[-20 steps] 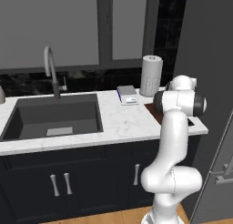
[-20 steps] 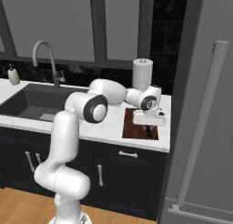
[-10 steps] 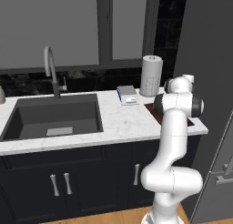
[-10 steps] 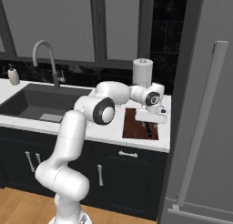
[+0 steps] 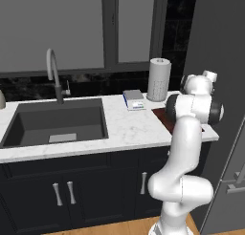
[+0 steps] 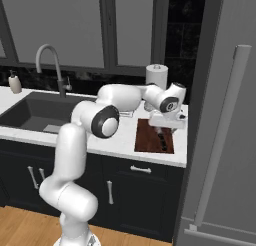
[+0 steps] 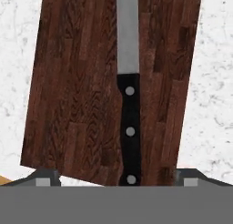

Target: Pick up the knife from the drawer and place it on the cutting board. Then place the meat from the plate to the cutting board.

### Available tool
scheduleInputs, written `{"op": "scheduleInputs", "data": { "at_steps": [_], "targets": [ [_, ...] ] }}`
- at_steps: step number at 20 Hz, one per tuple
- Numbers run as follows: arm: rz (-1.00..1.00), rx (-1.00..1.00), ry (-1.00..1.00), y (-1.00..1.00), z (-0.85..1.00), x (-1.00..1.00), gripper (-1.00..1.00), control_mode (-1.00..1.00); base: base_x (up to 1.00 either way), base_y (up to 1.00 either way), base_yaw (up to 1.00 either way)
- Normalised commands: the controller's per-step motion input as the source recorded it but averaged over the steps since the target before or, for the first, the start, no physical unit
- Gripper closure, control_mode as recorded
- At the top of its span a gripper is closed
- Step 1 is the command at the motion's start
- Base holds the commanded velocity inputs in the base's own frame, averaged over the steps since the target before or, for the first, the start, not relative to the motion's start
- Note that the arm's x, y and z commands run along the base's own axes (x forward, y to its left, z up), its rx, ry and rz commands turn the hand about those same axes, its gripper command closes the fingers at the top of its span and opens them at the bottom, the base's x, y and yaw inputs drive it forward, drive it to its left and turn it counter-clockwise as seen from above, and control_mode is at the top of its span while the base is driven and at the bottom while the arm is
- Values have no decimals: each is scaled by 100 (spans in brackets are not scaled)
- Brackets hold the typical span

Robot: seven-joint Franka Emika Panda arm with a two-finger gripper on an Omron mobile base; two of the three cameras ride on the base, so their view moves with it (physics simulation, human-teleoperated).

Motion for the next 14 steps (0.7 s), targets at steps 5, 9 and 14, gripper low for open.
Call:
{"op": "scheduleInputs", "data": {
  "at_steps": [5, 9, 14],
  "targets": [
    [0, -16, -40, 91, 21, -75, -100, -100, 0, 0, 0],
    [0, -16, -31, 97, 19, -58, -100, -100, 0, 0, 0],
    [0, -5, -8, 56, 61, -41, -100, -100, 0, 0, 0]
  ]
}}
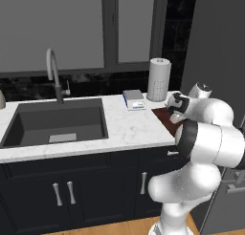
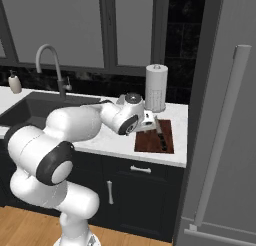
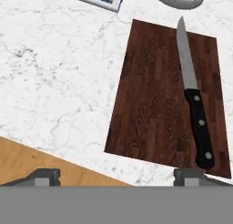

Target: Pick up the knife from the drawer and place it on the cutting board. Then place the meat from the plate to the cutting board.

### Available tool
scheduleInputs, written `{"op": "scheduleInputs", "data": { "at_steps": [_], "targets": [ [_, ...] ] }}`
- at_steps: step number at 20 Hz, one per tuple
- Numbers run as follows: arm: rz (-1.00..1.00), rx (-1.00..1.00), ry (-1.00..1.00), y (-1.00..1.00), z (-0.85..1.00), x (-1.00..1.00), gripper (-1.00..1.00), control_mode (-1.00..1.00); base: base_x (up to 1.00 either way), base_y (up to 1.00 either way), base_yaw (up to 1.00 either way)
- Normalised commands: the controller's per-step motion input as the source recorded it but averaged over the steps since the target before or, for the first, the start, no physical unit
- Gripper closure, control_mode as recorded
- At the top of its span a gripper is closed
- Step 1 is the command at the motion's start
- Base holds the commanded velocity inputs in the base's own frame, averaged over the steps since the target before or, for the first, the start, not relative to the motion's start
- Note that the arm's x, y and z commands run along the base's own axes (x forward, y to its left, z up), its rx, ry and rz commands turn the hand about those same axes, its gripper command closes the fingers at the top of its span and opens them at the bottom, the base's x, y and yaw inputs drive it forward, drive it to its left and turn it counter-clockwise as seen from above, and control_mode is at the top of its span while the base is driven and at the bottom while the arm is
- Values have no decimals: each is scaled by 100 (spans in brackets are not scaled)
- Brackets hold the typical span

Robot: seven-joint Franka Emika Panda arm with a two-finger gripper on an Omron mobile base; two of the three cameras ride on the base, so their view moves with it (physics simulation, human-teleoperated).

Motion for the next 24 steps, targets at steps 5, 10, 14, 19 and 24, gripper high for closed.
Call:
{"op": "scheduleInputs", "data": {
  "at_steps": [5, 10, 14, 19, 24],
  "targets": [
    [-3, -5, 7, 48, 99, 0, -100, -100, 0, 0, 0],
    [-7, 4, 17, 40, 99, -9, -100, -100, 0, 0, 0],
    [-1, 34, 14, 19, 40, -54, -100, -100, 0, 0, 0],
    [0, 29, 5, 36, 41, -51, -100, -100, 0, 0, 0],
    [0, 28, 8, 18, 60, -35, -100, -100, 0, 0, 0]
  ]
}}
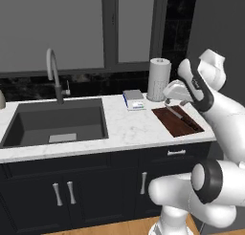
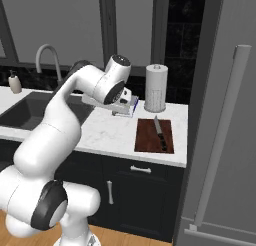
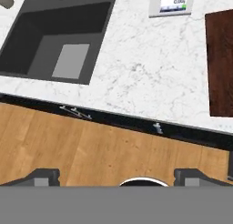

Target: Pick up the knife from the drawer and place it on the cutting board. Then place the meat from the plate to the cutting board.

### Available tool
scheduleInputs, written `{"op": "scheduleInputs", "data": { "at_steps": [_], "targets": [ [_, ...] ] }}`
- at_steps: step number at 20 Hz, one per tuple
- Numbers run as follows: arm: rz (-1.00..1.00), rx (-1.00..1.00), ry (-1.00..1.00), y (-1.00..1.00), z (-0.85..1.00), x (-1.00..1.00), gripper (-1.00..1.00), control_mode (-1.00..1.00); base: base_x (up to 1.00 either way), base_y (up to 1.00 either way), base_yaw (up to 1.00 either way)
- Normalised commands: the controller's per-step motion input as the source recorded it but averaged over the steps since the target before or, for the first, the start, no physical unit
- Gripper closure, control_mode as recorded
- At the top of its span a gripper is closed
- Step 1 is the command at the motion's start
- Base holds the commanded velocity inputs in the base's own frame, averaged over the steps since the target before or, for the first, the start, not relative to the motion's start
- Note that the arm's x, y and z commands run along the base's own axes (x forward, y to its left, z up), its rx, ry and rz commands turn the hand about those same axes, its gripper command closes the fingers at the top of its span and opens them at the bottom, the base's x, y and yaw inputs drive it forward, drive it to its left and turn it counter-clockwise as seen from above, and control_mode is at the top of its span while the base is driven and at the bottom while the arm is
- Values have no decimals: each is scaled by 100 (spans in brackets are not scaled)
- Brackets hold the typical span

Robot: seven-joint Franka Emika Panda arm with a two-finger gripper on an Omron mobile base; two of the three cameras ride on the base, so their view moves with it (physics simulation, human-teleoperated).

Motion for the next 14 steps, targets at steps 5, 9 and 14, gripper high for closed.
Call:
{"op": "scheduleInputs", "data": {
  "at_steps": [5, 9, 14],
  "targets": [
    [0, 12, 2, 4, 13, -33, -100, 100, -23, 12, -3],
    [0, 0, 0, 0, 0, 0, -100, 100, -85, 43, -14],
    [0, 0, 0, 0, 0, 0, -100, 100, -44, 53, -13]
  ]
}}
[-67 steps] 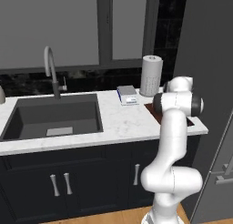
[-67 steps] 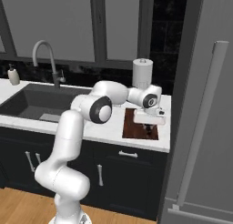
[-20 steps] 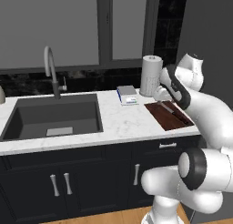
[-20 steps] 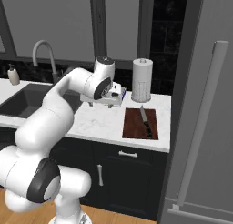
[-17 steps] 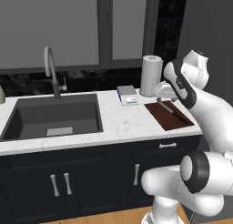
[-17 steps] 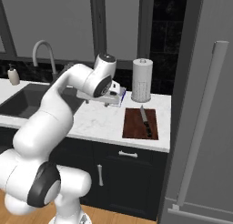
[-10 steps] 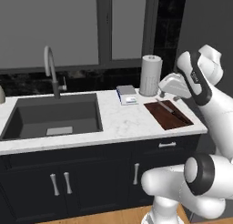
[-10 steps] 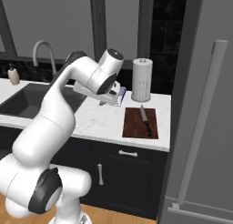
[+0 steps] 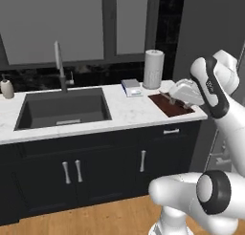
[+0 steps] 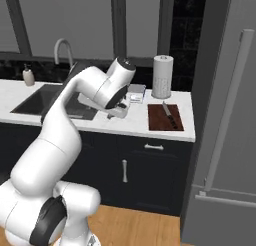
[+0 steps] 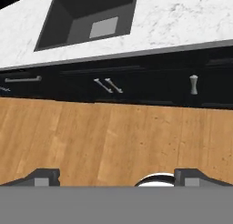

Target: Pick up the knife from the drawer and place it on the cutting board. Then place the meat from the plate to the cutting board.

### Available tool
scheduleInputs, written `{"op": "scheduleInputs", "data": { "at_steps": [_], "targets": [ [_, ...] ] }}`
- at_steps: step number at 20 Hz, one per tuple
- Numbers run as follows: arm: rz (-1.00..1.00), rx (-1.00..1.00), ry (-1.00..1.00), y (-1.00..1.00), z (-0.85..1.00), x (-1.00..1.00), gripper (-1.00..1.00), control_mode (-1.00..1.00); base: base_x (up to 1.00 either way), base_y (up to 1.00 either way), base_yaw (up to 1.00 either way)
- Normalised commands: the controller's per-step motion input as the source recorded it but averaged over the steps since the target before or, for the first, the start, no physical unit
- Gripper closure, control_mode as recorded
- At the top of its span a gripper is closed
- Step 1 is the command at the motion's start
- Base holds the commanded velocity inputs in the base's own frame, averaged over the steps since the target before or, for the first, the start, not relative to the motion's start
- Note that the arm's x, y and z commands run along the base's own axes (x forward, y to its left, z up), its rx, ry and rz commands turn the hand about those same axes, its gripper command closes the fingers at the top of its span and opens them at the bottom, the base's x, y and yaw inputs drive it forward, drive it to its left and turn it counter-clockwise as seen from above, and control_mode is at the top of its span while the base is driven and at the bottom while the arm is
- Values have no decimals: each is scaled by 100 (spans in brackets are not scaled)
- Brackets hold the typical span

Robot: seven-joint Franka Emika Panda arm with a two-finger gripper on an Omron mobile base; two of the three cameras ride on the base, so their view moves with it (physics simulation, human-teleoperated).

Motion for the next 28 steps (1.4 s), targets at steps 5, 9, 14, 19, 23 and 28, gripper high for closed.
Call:
{"op": "scheduleInputs", "data": {
  "at_steps": [5, 9, 14, 19, 23, 28],
  "targets": [
    [0, 0, 0, 0, 0, 0, -100, 100, 2, 91, -4],
    [0, 0, 0, 0, 0, 0, -100, 100, 8, 100, 0],
    [0, 0, 0, 0, 0, 0, -100, 100, 2, 100, 0],
    [0, 0, 0, 0, 0, 0, -100, 100, 25, 100, 0],
    [0, 0, 0, 0, 0, 0, -100, 100, 43, 100, 0],
    [0, 0, 0, 0, 0, 0, -100, 100, 47, 100, 0]
  ]
}}
